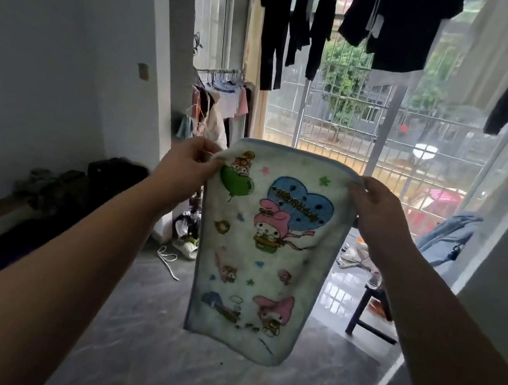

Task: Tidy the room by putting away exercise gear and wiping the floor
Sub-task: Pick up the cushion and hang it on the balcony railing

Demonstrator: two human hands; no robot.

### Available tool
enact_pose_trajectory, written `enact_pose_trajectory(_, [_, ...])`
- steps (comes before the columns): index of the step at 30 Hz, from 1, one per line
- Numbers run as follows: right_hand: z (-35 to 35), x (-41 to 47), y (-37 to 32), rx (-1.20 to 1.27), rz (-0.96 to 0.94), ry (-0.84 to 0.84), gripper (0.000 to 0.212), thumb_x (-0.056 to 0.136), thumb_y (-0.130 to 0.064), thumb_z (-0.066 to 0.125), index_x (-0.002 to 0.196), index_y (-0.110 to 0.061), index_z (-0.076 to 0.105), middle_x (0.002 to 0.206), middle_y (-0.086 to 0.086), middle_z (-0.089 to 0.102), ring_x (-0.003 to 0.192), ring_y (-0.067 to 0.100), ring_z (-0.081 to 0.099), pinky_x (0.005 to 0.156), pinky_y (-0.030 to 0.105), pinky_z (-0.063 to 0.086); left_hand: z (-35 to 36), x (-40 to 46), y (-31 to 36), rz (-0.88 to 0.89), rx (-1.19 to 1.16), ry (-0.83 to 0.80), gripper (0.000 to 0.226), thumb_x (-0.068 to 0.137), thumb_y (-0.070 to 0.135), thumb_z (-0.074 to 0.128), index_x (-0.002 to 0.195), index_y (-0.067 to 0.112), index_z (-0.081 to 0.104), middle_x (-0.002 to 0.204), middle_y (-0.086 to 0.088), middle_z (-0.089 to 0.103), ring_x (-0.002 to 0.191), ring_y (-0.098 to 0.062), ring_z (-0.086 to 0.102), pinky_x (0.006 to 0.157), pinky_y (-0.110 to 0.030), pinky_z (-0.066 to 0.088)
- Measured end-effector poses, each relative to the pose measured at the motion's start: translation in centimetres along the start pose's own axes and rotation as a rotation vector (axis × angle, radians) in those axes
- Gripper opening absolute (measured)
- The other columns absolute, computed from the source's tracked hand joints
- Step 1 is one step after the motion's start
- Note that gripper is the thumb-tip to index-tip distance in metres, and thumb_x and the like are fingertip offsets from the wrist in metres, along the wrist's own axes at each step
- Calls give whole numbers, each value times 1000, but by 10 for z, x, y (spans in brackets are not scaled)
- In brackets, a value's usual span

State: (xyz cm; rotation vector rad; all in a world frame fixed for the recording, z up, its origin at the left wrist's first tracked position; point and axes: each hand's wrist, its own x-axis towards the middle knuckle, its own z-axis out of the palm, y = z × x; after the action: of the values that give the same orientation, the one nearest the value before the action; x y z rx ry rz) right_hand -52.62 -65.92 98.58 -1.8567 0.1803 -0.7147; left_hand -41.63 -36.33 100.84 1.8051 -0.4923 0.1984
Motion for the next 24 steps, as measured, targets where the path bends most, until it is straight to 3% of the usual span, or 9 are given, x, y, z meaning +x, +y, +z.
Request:
enact_pose_trajectory(3, [8,63,37,-20,-9,30,33,81,-64,54,99,-41,70,106,-4,73,100,25,69,86,57,56,30,71,-31,6,41,-16,13,92,26,65,100,16,66,100,-9,70,89,-23,68,68,-28,54])
enact_pose_trajectory(7, [20,155,83,6,-12,44,29,79,-61,57,96,-42,71,105,-3,73,100,25,70,87,57,56,71,161,-75,-17,50,-52,16,92,28,65,101,14,66,103,-13,70,90,-25,68,78,-39,60])
enact_pose_trajectory(10, [34,225,109,45,29,52,35,73,-59,61,95,-34,72,103,2,74,97,28,71,86,57,57,96,225,-100,-49,27,-58,20,93,24,65,105,8,65,107,-17,69,85,-22,64,72,-35,55])
enact_pose_trajectory(16, [81,357,153,59,36,82,40,71,-58,60,92,-26,72,102,10,73,91,29,70,83,52,57,124,362,-150,-112,-47,-57,20,94,24,63,109,11,65,107,-10,70,95,-25,68,65,-27,56])
enact_pose_trajectory(18, [100,399,169,73,35,88,43,69,-56,60,94,-22,72,104,13,73,86,23,67,79,48,57,133,408,-171,-116,-73,-70,20,95,21,61,110,7,63,109,-12,69,93,-23,68,61,-21,55])
enact_pose_trajectory(21, [128,466,201,91,40,108,45,66,-56,64,96,-23,71,102,12,72,85,18,65,73,41,56,149,484,-208,-101,-89,-80,15,95,20,62,105,9,64,108,-15,69,93,-25,68,69,-29,59])
enact_pose_trajectory(24, [157,536,234,77,49,167,31,67,-54,65,86,-30,73,91,5,70,82,19,63,77,52,56,165,564,-249,-101,-114,-110,11,94,18,63,102,10,64,107,-16,69,88,-22,67,64,-26,57])
